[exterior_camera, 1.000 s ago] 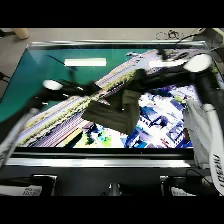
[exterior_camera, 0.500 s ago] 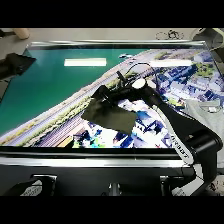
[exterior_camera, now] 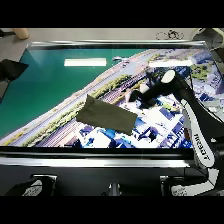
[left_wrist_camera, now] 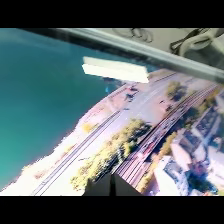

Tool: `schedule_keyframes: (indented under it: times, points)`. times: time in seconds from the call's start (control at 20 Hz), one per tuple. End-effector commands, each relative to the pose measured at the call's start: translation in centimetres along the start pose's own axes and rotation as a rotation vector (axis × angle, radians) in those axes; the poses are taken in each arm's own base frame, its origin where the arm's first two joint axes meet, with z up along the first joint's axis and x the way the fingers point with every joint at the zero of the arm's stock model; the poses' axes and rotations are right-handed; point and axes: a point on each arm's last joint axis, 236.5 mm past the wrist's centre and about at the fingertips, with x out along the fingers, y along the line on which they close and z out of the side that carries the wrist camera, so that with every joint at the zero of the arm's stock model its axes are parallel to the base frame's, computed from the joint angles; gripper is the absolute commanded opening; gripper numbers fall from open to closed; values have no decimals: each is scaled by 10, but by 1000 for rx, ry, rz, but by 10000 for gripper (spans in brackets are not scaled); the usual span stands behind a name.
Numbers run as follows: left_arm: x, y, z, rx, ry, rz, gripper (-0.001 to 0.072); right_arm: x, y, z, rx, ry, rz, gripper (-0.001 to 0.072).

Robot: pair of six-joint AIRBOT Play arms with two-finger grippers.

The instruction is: Fold the shirts.

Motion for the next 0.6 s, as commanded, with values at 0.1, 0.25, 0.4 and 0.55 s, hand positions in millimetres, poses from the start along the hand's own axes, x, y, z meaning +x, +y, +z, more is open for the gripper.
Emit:
schedule_keyframes:
  times: [0.1, 0.25, 0.4, 0.55]
  points:
    - [7, 25, -35, 4, 104, 65, 25, 45, -54, -61, 139, 158, -67, 695]
    - [10, 27, -51, -13, 149, 58, 26, 77, -35, -55, 156, 116, -16, 692]
    - [10, 27, -51, -23, 149, 58, 26, 101, -11, -43, 207, 80, 69, 632]
    - [10, 27, -51, -29, 148, 59, 26, 84, 14, -15, 237, 1, 190, 31]
